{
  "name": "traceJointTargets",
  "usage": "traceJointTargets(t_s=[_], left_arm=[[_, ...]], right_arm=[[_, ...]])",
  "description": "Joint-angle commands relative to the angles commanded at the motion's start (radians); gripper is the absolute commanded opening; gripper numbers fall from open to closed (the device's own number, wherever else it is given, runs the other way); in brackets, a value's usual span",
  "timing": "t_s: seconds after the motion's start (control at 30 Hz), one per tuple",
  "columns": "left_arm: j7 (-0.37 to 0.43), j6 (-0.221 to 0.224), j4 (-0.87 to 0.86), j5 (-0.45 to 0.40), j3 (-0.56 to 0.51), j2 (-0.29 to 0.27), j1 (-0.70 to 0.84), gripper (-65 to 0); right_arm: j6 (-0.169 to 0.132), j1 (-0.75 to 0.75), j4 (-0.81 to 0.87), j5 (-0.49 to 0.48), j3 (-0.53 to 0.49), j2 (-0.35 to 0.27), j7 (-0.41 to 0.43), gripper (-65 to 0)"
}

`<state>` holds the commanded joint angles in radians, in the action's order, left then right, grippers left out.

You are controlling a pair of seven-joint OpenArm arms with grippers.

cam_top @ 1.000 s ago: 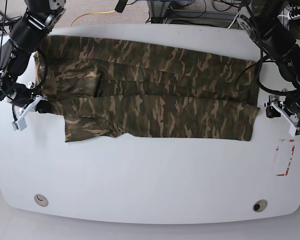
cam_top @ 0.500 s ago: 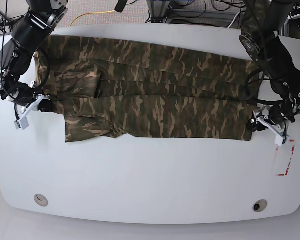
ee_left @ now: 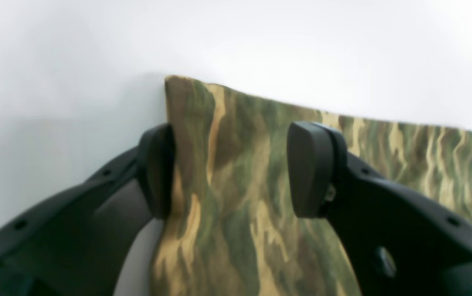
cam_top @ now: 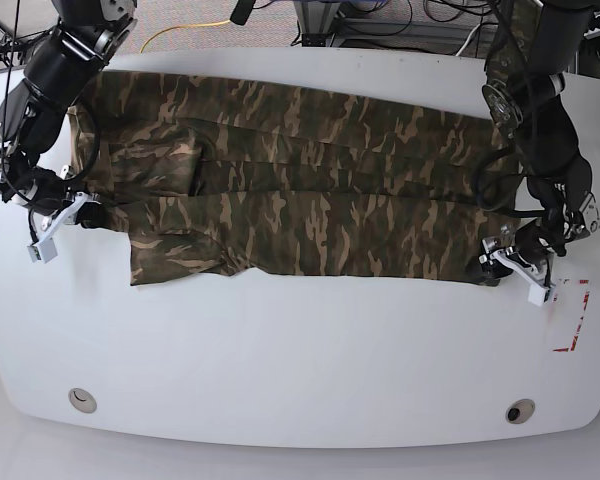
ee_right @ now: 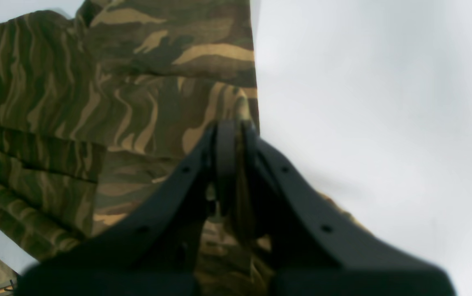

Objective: Fold the T-shirt properly
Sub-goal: 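Fold the hem with both grippers toward the collar edge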

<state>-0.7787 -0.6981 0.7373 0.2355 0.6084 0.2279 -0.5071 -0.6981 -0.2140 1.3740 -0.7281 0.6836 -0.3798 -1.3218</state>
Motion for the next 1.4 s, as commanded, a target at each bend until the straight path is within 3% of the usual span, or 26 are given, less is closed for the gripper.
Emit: traceJointTargets(t_s=[0.1,0.17,0.43,1.0,1.4], left_arm=[[0.008,0.000,0.000,-0.005,0.000,0.000,0.000,-56.1],[0.014,0.000,0.000,-0.006,-0.002,0.000,0.000,-64.9],[0.003,0.000,0.074,0.000,0.002,0.006,0.005,-64.6],[-0.242,0.000,0.516,0.002,0.003,0.000,0.031,-64.6],[-0.293,0.000,0.743,0.002,0.002,0.000,0.034,-64.4]], right_arm=[[0.000,0.000,0.000,0.000,0.002,0.015,0.000,-65.0],[0.000,0.000,0.000,0.000,0.003,0.018,0.000,-65.0],[0.000,0.000,0.000,0.002,0.000,0.021,0.002,-65.0],[0.000,-0.078,-0.005,0.003,-0.006,-0.008,0.089,-65.0],[0.000,-0.158,-0.003,0.005,-0.068,-0.014,0.132,-65.0]])
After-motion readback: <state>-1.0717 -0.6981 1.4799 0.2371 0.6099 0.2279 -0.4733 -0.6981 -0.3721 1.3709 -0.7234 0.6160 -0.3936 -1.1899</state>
